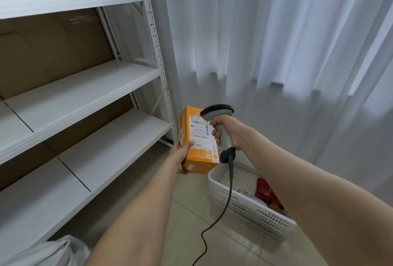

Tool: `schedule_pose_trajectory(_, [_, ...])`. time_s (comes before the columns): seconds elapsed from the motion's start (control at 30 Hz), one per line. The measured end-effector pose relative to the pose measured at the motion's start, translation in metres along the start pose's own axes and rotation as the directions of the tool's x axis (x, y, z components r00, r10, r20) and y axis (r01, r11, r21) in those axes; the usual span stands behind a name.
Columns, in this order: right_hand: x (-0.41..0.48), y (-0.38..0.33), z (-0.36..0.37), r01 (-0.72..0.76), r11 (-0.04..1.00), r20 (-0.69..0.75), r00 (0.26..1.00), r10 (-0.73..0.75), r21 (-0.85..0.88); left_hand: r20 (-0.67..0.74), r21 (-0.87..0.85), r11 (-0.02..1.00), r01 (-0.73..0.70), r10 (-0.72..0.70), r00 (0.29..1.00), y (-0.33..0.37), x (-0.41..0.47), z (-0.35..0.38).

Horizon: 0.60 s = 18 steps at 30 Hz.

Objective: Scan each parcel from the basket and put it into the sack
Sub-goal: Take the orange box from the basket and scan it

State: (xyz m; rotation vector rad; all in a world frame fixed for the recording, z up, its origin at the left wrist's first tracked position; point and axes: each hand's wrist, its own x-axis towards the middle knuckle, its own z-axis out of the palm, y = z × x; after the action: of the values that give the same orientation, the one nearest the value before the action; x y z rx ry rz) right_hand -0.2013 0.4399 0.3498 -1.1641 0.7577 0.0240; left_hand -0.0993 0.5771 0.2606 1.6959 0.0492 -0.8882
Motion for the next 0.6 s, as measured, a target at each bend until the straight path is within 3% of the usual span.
schedule_pose_trajectory(0.2, [0.013,0.016,0.015,-0.008,0.999,-0.009,1.000,0.009,0.044,-0.026,-0.024,0.998,0.054,-0.054,0.998,-0.014,-0.005,-0.021])
schedule_pose_trajectory(0.4, [0.047,0.061,0.061,0.014,1.000,-0.133,0.991,-0.013,0.003,-0.143,-0.083,0.993,0.085,-0.096,0.985,-0.044,-0.030,-0.081])
schedule_pose_trajectory(0.6, [0.044,0.112,0.156,-0.057,0.990,0.024,0.998,0.060,-0.126,-0.227,-0.211,0.975,0.076,-0.124,0.966,-0.079,-0.070,-0.169])
